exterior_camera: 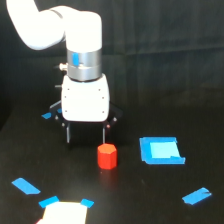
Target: Pick up the red object from the table
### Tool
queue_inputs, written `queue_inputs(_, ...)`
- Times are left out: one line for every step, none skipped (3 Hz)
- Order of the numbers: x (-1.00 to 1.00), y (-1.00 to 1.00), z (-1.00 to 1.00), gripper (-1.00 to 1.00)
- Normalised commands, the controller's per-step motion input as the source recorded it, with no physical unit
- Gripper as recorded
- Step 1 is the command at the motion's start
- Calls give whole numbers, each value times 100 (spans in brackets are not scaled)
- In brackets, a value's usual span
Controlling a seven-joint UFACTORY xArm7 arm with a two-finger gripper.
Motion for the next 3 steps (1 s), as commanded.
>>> queue_inputs(62, -90, -16, 100)
queue_inputs(81, -93, -4, 99)
queue_inputs(54, -15, -19, 87)
